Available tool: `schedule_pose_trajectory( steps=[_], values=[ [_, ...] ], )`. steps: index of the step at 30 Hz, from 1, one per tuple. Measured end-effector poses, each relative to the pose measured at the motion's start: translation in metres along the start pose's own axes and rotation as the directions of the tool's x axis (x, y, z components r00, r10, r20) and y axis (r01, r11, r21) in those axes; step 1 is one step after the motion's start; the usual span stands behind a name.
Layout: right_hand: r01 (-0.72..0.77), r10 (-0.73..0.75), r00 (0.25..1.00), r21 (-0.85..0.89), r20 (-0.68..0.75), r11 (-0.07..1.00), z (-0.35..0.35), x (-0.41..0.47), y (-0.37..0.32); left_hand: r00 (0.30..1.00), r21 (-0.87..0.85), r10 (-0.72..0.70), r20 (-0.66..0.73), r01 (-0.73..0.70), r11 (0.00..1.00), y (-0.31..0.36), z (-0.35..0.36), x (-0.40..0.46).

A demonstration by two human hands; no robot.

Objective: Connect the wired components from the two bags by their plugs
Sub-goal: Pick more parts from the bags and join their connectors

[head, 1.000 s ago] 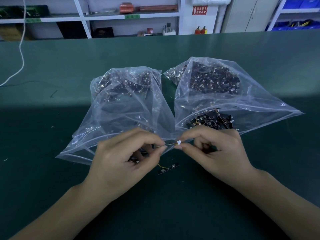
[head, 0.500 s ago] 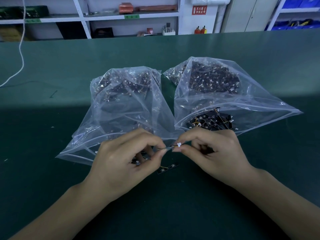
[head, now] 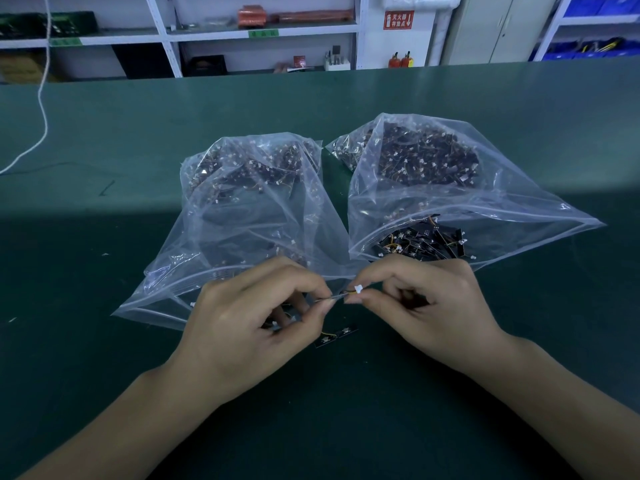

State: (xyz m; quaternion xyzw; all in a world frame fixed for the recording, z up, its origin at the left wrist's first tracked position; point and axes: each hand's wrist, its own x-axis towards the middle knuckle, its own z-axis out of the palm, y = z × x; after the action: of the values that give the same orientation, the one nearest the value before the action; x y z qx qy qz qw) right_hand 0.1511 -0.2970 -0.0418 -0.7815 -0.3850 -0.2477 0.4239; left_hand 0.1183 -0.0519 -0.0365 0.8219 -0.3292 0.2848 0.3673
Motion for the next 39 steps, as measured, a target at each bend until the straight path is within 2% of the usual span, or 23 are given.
schedule_pose_trajectory(
  steps=[13, 18, 21, 25, 30, 34, 39],
  values=[
    [-0.008, 0.008, 0.999, 0.002, 0.035, 1.000, -0.001, 0.000, 0.001, 1.000, 0.028, 0.003, 0.024, -0.004, 1.000, 0.001, -0.001, 0.001],
    [-0.011, 0.013, 0.998, -0.044, 0.056, 0.999, -0.007, 0.000, 0.009, 1.000, 0.093, -0.017, 0.026, 0.015, 0.996, 0.000, -0.003, 0.000],
    [-0.028, 0.035, 0.998, -0.114, 0.056, 0.993, -0.019, 0.003, 0.023, 0.998, 0.173, 0.030, 0.055, -0.039, 0.984, -0.001, -0.008, 0.001],
    [-0.123, 0.131, 0.991, -0.257, 0.011, 0.958, -0.035, 0.004, 0.044, 0.994, 0.234, 0.048, 0.094, -0.069, 0.970, -0.001, -0.009, 0.002],
    [-0.237, 0.203, 0.971, -0.399, -0.126, 0.886, -0.049, 0.004, 0.058, 0.992, 0.237, 0.040, 0.121, -0.068, 0.969, -0.001, -0.009, 0.002],
    [-0.337, 0.251, 0.938, -0.454, -0.240, 0.825, -0.053, 0.002, 0.062, 0.983, 0.277, 0.057, 0.175, -0.104, 0.955, 0.000, -0.010, 0.004],
    [-0.455, 0.362, 0.890, -0.491, -0.276, 0.743, -0.051, 0.000, 0.063, 0.951, 0.338, 0.043, 0.308, -0.151, 0.929, 0.002, -0.013, 0.007]
  ],
)
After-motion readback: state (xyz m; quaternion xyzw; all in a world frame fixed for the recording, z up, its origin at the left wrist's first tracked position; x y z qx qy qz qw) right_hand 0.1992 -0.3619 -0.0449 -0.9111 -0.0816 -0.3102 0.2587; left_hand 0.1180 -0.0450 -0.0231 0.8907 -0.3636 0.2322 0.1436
